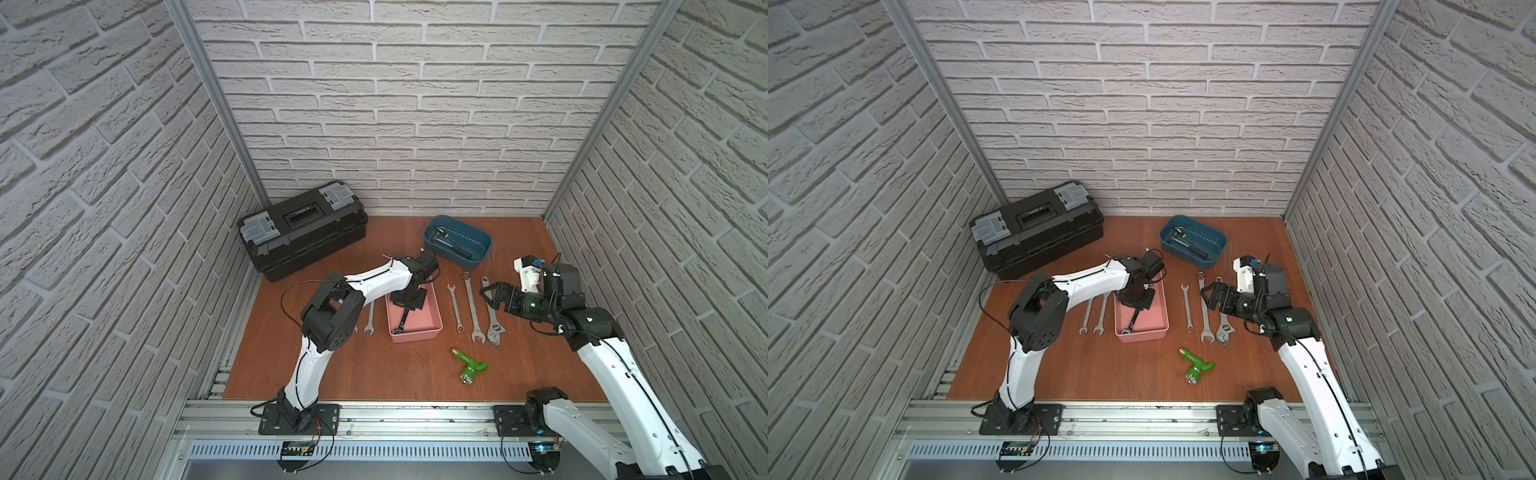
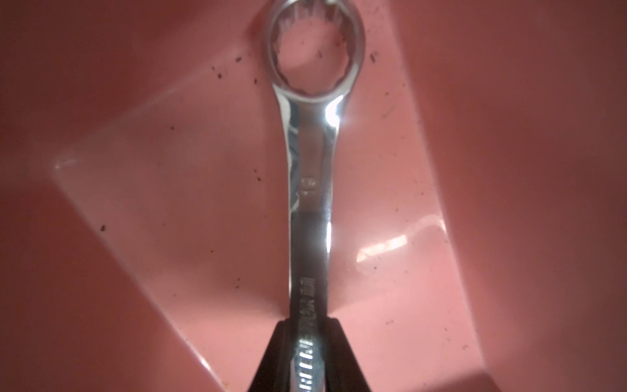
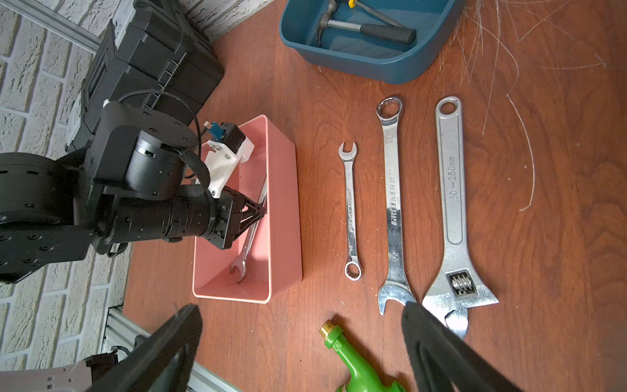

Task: Take out the wrench from the storage box
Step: Pick up the wrench from the storage box, then place the wrench at the center of the board.

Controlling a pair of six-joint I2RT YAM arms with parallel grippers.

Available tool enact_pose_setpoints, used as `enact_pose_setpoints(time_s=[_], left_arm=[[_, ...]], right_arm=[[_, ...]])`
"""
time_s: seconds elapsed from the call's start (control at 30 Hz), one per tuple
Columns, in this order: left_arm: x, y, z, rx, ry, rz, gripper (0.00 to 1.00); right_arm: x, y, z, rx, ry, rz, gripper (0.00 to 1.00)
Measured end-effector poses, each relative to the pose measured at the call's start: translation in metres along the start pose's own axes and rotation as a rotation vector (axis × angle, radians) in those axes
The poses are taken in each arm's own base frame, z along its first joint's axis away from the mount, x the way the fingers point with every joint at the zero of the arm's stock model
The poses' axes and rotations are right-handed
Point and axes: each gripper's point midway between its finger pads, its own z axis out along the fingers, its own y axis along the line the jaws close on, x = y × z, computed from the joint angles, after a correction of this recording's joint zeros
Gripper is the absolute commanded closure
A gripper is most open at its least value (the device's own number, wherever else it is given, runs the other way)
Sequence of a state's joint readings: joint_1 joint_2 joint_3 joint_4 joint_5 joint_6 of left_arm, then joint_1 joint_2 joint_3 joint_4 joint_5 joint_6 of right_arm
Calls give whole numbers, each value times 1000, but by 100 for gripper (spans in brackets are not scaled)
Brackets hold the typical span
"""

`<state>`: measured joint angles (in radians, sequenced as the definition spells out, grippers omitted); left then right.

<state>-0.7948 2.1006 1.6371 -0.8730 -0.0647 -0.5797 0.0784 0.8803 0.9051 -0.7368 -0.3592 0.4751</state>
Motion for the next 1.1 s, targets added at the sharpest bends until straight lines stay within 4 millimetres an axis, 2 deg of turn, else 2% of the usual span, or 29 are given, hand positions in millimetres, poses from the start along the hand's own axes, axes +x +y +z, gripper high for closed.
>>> enact_pose_setpoints(time_s=[0.33,0.67,0.77,0.9,1.0,1.1], left_arm=[[-7,5,-43,-6,-48,3,100],[-10,17,-107,-8,-111,1,100],[-5,32,-122,-23,-123,-20,100],[8,63,-135,-47,-138,-71,100],[25,91,-133,-75,-120,-121,100],[46,121,-121,-107,-82,-179,100]], right_arm=[[0,0,0,0,-1,0,4],[-1,0,0,0,-3,3,4],[-2,0,0,-2,-8,1,4],[-4,1,0,-6,-14,3,4],[-3,1,0,-6,-14,4,4],[-3,1,0,-6,-13,5,4]])
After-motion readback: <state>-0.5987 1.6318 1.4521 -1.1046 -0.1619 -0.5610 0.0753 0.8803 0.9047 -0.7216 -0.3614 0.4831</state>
